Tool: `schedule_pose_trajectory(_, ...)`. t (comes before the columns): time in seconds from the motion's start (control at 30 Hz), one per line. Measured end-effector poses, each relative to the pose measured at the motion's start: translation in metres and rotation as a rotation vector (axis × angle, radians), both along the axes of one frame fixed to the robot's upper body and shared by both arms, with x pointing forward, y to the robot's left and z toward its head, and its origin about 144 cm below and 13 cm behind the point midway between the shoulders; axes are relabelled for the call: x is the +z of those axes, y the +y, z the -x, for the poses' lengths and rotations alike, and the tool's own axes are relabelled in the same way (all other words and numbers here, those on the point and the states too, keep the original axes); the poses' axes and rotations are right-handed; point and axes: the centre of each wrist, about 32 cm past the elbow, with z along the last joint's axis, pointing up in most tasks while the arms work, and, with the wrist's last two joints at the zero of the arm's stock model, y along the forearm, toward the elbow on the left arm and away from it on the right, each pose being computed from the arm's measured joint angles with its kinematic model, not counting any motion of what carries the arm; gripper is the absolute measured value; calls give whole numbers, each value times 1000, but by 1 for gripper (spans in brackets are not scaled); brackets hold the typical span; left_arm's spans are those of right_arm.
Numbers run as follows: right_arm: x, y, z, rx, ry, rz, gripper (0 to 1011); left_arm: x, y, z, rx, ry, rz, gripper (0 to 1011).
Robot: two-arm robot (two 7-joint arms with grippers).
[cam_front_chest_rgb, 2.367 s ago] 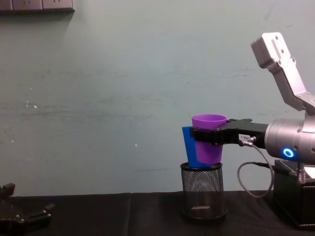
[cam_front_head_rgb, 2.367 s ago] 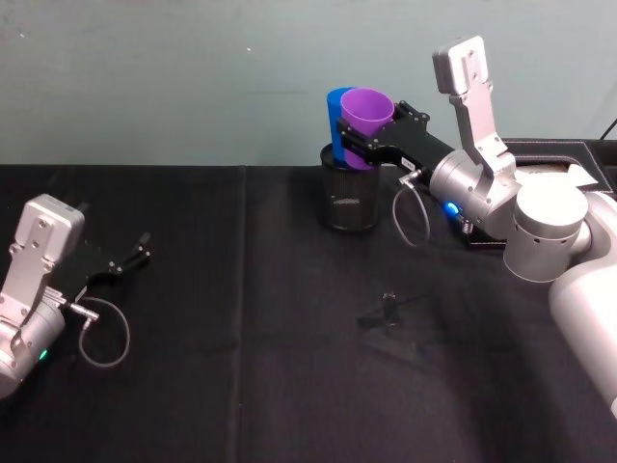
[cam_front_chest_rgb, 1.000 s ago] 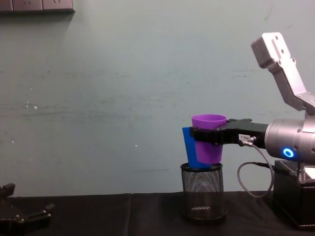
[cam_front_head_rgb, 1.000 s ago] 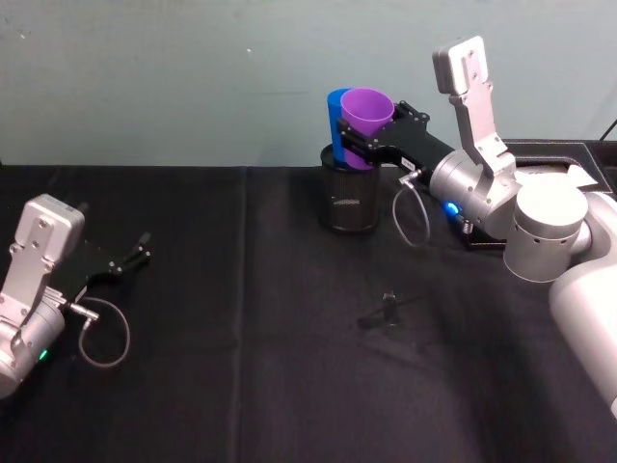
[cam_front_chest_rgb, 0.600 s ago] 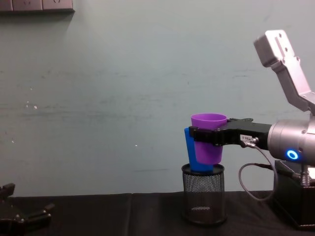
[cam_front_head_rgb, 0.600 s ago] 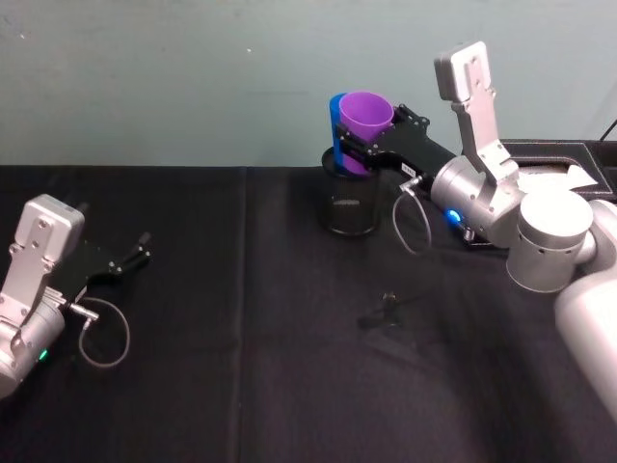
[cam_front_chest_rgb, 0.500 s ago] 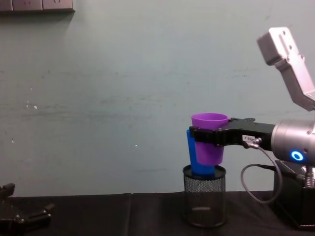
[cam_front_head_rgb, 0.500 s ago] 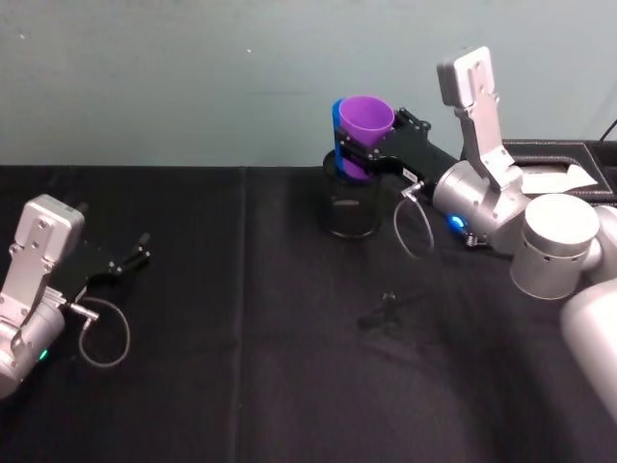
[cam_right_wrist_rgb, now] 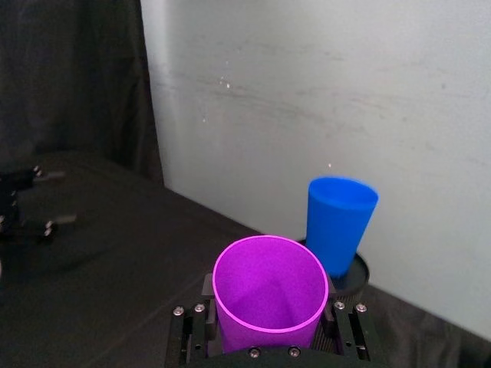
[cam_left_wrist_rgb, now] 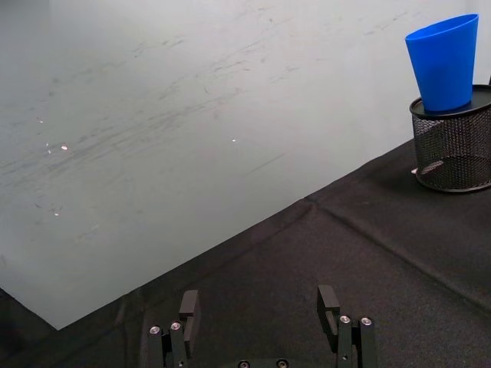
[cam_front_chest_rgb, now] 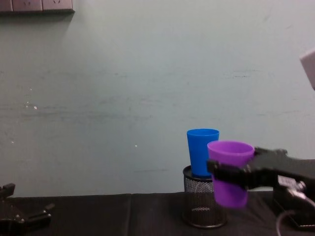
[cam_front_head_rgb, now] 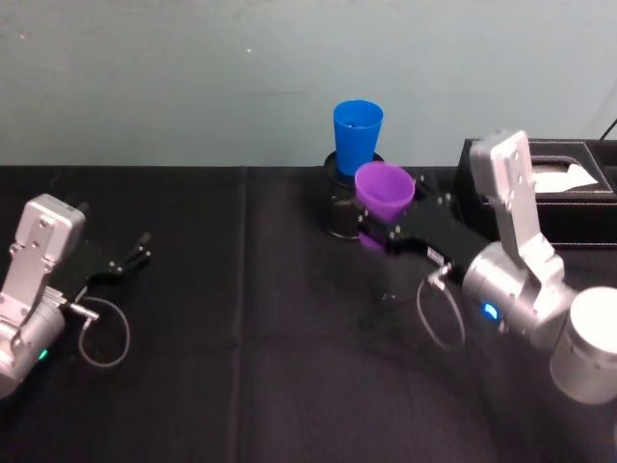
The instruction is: Pick up one cup with a gripper and tap it against the other cup.
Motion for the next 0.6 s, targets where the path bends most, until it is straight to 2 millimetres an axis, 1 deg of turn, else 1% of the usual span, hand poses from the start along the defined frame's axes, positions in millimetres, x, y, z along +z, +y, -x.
schedule_pose_trajectory(0.13,-16,-2,19,-5,12,6,749,0,0,0,0,0,0,1000)
schedule_pose_trajectory(0.17,-16,-2,19,-5,12,6,749,0,0,0,0,0,0,1000)
schedule_pose_trajectory(0.2,-22,-2,24,-6,19,6,748,0,0,0,0,0,0,1000)
schedule_pose_trajectory(0.27,-28,-2,28,-9,23,7,749,0,0,0,0,0,0,1000)
schedule_pose_trajectory(0.33,-41,-2,34,-12,31,9,748,0,0,0,0,0,0,1000)
schedule_pose_trajectory(0.6,-70,1,39,-23,12,21,748,0,0,0,0,0,0,1000)
